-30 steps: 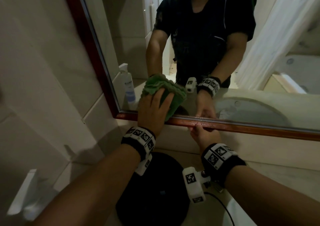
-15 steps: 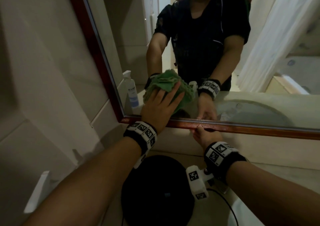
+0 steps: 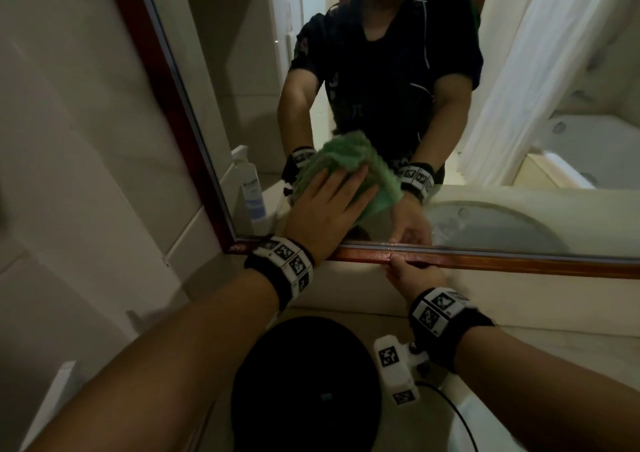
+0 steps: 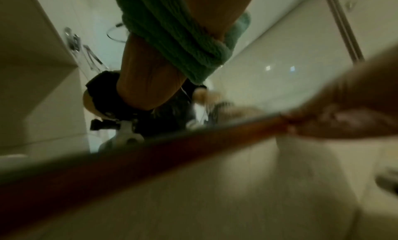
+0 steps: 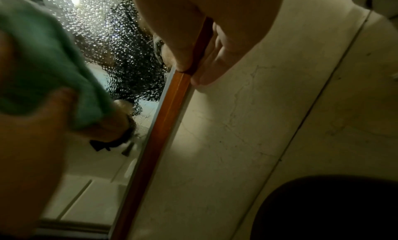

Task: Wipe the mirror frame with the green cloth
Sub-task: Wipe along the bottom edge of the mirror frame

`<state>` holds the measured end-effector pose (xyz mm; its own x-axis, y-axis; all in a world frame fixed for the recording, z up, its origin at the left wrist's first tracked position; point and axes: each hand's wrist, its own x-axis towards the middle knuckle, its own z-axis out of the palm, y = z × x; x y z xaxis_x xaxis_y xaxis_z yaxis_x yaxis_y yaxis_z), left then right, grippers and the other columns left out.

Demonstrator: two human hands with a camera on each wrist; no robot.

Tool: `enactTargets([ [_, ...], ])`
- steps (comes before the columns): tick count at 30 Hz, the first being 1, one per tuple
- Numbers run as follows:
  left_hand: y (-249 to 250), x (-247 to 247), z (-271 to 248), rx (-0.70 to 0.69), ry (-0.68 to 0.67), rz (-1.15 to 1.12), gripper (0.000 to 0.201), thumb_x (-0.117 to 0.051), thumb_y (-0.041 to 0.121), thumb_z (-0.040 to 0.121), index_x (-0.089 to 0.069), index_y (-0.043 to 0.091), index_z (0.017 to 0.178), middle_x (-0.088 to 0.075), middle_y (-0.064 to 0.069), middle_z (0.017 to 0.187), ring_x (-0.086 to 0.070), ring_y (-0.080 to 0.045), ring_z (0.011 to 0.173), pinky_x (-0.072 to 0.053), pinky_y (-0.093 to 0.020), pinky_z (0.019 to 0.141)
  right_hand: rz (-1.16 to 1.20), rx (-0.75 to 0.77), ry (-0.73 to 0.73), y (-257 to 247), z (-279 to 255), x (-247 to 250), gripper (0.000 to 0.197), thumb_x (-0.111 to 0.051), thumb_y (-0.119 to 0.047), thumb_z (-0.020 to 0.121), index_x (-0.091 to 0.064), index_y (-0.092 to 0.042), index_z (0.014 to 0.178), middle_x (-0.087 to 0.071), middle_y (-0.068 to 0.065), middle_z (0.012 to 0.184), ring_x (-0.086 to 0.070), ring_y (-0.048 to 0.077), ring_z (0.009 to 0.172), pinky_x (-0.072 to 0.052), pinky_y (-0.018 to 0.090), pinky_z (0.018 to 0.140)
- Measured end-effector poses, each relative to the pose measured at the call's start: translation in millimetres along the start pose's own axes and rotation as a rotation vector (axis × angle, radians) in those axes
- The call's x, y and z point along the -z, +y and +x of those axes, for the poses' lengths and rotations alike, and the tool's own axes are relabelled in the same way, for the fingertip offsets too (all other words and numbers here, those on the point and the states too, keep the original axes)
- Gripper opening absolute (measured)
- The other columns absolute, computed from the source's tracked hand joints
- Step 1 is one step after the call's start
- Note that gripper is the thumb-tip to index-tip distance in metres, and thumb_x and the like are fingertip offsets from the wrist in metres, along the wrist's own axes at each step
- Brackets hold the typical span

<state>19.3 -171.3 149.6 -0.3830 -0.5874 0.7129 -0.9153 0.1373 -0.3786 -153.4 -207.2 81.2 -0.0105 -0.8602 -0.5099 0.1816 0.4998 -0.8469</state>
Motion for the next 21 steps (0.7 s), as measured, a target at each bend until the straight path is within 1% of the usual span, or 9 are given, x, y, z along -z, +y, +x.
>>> enactTargets([
  [4, 4, -15, -46, -0.083, -0.138, 0.024, 0.035, -0.047, 0.015, 0.096, -0.058, 0.017, 0.130, -0.052, -0.011, 0.138, -0.044, -0.032, 0.124, -0.032, -0.050, 0.105, 0.013, 0.022, -0.033, -1, -3, 1, 0.016, -0.071, -0.007, 0.084, -0.060, -0.005, 0.072, -0.066, 0.013, 0.073, -0.067, 0.029, 0.071, -0.057, 0.050, 0.082],
  [8, -24, 16, -4, -0.039, -0.081, 0.091, 0.045, -0.052, 0.026, 0.091, -0.050, 0.022, 0.136, -0.047, -0.012, 0.142, -0.039, -0.032, 0.124, -0.027, -0.054, 0.107, -0.033, 0.070, -0.028, 0, -6, -1, 0.014, -0.069, -0.005, 0.085, -0.063, 0.000, 0.073, -0.065, 0.011, 0.067, -0.066, 0.024, 0.063, -0.058, 0.049, 0.079],
  [9, -35, 27, 12, 0.016, -0.056, 0.110, 0.053, -0.055, 0.033, 0.087, -0.047, 0.021, 0.138, -0.042, -0.014, 0.145, -0.038, -0.034, 0.126, -0.024, -0.055, 0.109, -0.015, 0.077, -0.030, 0, -6, -2, 0.011, -0.068, -0.005, 0.086, -0.064, 0.003, 0.081, -0.065, 0.010, 0.067, -0.066, 0.023, 0.061, -0.060, 0.046, 0.076],
  [11, -56, 45, 35, 0.114, -0.002, 0.120, 0.067, -0.059, 0.040, 0.080, -0.041, 0.017, 0.141, -0.034, -0.019, 0.149, -0.035, -0.039, 0.132, -0.019, -0.054, 0.111, 0.014, 0.082, -0.042, -1, -8, -2, 0.014, -0.064, -0.003, 0.089, -0.063, 0.007, 0.098, -0.062, 0.009, 0.069, -0.065, 0.014, 0.050, -0.061, 0.029, 0.056],
  [13, -62, 50, 38, 0.142, 0.012, 0.143, 0.072, -0.062, 0.039, 0.078, -0.039, 0.014, 0.142, -0.030, -0.022, 0.150, -0.032, -0.041, 0.135, -0.016, -0.053, 0.112, 0.009, 0.099, -0.048, -2, -7, 0, 0.015, -0.063, -0.001, 0.089, -0.061, 0.008, 0.100, -0.063, 0.009, 0.074, -0.062, 0.005, 0.039, -0.052, 0.016, 0.041],
  [15, -56, 40, 20, 0.153, -0.042, 0.160, 0.075, -0.067, 0.035, 0.077, -0.037, 0.014, 0.142, -0.029, -0.022, 0.150, -0.031, -0.042, 0.134, -0.016, -0.053, 0.112, -0.032, 0.106, -0.031, -1, -7, 0, 0.013, -0.066, -0.004, 0.088, -0.065, 0.009, 0.092, -0.067, 0.015, 0.079, -0.067, 0.014, 0.051, -0.058, 0.022, 0.049],
  [17, -42, 21, -14, 0.136, -0.110, 0.169, 0.069, -0.069, 0.030, 0.078, -0.042, 0.013, 0.140, -0.034, -0.020, 0.148, -0.035, -0.040, 0.130, -0.019, -0.052, 0.111, -0.062, 0.097, -0.025, 1, -7, 0, 0.017, -0.070, -0.009, 0.083, -0.066, 0.003, 0.072, -0.071, 0.018, 0.077, -0.071, 0.028, 0.067, -0.061, 0.044, 0.071],
  [18, -35, 11, -34, 0.123, -0.144, 0.168, 0.063, -0.069, 0.025, 0.081, -0.045, 0.013, 0.138, -0.038, -0.019, 0.147, -0.038, -0.039, 0.127, -0.023, -0.053, 0.110, -0.084, 0.095, -0.021, 1, -7, 1, 0.021, -0.071, -0.010, 0.083, -0.064, 0.001, 0.067, -0.071, 0.016, 0.073, -0.071, 0.031, 0.070, -0.059, 0.048, 0.078],
  [21, -23, -1, -73, 0.088, -0.225, 0.138, 0.052, -0.064, 0.016, 0.087, -0.046, 0.016, 0.136, -0.045, -0.015, 0.143, -0.045, -0.035, 0.120, -0.030, -0.052, 0.107, -0.119, 0.081, -0.008, -3, -11, -2, 0.017, -0.069, -0.012, 0.085, -0.062, -0.001, 0.074, -0.068, 0.010, 0.077, -0.064, 0.025, 0.070, -0.055, 0.036, 0.080],
])
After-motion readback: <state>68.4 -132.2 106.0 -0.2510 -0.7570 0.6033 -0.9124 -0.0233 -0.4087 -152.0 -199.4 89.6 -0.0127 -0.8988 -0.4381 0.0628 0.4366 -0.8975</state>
